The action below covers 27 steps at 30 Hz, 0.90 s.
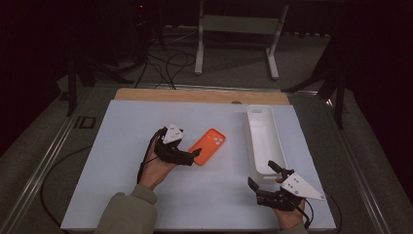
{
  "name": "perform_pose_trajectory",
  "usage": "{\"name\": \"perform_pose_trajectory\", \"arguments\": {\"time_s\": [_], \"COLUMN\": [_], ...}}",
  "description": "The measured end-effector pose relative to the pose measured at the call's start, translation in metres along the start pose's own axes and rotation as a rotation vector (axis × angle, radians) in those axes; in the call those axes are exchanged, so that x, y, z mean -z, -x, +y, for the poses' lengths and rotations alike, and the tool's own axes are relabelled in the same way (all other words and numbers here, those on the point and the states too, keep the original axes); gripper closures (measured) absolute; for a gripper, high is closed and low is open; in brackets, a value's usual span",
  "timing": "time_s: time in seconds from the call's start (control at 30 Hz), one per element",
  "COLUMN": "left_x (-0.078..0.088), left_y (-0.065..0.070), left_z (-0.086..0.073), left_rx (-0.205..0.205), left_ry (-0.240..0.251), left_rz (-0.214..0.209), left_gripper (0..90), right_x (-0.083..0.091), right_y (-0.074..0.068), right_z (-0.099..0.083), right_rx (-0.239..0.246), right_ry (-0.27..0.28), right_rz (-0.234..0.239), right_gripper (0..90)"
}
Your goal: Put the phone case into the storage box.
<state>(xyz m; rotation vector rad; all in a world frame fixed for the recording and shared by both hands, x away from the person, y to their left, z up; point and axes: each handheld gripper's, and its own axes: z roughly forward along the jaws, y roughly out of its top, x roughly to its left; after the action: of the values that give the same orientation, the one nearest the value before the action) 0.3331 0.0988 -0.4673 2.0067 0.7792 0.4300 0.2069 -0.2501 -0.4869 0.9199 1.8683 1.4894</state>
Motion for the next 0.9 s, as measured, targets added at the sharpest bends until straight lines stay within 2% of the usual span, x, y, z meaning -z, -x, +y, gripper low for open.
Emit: {"name": "perform_pose_trajectory", "arguments": {"time_s": [0.1,0.13,0.17,0.2,0.23,0.27,0.3,0.33,0.37,0.4,0.43,0.47,0.53,0.67,0.7,0.73,0.77,0.9], "left_x": [-0.004,-0.009,-0.009,-0.012,-0.015,-0.015,-0.018,-0.022,-0.022,-0.027,-0.027,-0.032,-0.035,-0.046,-0.046,-0.049,-0.049,-0.058], "left_y": [0.000,-0.001,-0.001,-0.001,0.000,0.000,0.001,0.002,0.002,0.003,0.003,0.004,0.005,0.008,0.008,0.008,0.008,0.009], "left_z": [0.000,0.001,0.001,0.001,0.001,0.001,0.001,0.001,0.001,0.001,0.001,0.001,0.000,-0.004,-0.004,-0.005,-0.005,-0.008], "left_rx": [0.001,0.018,0.018,0.020,0.019,0.019,0.018,0.014,0.014,0.019,0.019,0.013,0.008,0.001,0.001,0.009,0.009,0.001], "left_ry": [-0.024,-0.052,-0.052,-0.074,-0.096,-0.096,-0.119,-0.148,-0.148,-0.179,-0.179,-0.213,-0.226,-0.279,-0.279,-0.291,-0.291,-0.330], "left_rz": [0.006,0.007,0.007,0.004,0.004,0.004,0.009,0.002,0.002,-0.003,-0.003,-0.008,-0.020,-0.018,-0.018,-0.032,-0.032,-0.029], "left_gripper": [10.8,14.2,16.8,16.8,20.7,28.9,28.9,42.3,48.6,50.9,54.2,58.5,64.6,79.9,84.0,87.4,89.7,90.0], "right_x": [0.000,0.000,0.000,0.000,0.000,0.000,-0.001,-0.001,-0.001,-0.001,-0.001,0.000,0.000,0.000,0.000,0.000,0.000,0.000], "right_y": [0.000,0.000,0.000,0.000,0.000,0.000,0.000,0.000,0.000,0.000,0.000,0.000,0.000,0.001,0.001,0.001,0.001,0.000], "right_z": [0.000,0.000,0.000,0.000,0.000,0.000,0.000,-0.001,-0.001,-0.001,-0.001,0.000,0.000,0.000,0.000,-0.001,-0.001,-0.001], "right_rx": [0.001,0.004,0.004,0.006,0.006,0.006,0.006,0.005,0.006,0.008,0.007,0.007,0.005,0.003,0.003,0.004,0.004,0.006], "right_ry": [0.000,0.000,0.000,-0.001,-0.001,-0.001,-0.001,-0.003,-0.003,-0.003,-0.002,-0.001,0.000,0.001,0.001,0.000,0.000,-0.001], "right_rz": [0.000,0.001,0.001,0.002,0.001,0.001,0.000,0.000,0.000,-0.001,-0.001,-0.002,-0.005,-0.007,-0.007,-0.007,-0.007,-0.006], "right_gripper": [10.8,10.8,10.8,10.8,10.8,10.8,10.8,10.8,10.8,10.8,10.9,10.8,10.9,10.9,10.9,10.9,10.9,11.0]}}
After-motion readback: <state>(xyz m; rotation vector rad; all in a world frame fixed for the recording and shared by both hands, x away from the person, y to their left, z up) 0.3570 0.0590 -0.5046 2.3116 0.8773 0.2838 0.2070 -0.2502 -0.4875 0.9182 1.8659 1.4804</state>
